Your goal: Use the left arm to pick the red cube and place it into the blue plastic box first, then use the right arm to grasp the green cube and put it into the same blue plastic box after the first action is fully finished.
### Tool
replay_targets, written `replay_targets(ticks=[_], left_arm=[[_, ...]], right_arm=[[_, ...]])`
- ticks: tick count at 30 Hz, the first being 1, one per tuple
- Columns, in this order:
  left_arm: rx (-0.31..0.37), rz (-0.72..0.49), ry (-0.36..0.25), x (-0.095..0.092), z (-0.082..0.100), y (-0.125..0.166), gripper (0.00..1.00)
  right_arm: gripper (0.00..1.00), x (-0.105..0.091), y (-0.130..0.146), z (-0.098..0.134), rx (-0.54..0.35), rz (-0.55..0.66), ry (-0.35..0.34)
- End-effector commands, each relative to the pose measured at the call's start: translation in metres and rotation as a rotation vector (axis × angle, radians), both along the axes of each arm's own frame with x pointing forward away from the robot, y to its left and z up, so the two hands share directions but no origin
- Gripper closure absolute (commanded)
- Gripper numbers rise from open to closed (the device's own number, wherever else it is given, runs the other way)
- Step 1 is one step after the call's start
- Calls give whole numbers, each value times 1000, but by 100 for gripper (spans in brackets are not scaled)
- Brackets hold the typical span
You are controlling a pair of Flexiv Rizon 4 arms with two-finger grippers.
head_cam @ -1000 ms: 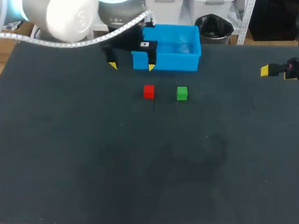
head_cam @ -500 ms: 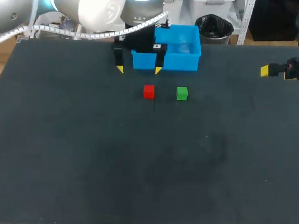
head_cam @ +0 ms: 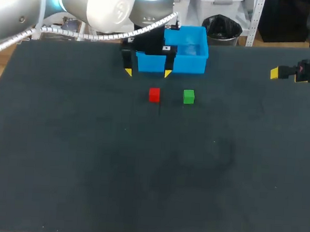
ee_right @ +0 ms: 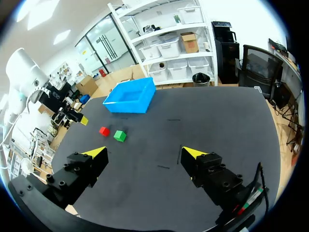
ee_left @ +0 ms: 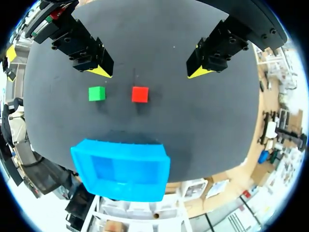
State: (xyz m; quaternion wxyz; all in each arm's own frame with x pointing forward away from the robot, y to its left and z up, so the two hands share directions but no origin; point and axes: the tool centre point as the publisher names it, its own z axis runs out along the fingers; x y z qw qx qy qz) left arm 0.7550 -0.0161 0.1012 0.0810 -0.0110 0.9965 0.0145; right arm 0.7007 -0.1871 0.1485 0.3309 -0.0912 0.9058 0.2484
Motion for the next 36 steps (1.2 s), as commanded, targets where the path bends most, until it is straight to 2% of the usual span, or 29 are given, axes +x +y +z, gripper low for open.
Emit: replay_targets(ticks=[1,17,22,36], left_arm=[[1,0,2,1,1,0,0],[1,0,2,1,1,0,0],[-30,18,36,3,-9,-2,0],[-72,15,49,14,-26,-10,0]], right_arm=[[0,0,0,0,-2,-2,1],[0,0,0,0,-2,-2,1],[0,0,0,0,-2,-2,1],[0,0,0,0,-2,-2,1]])
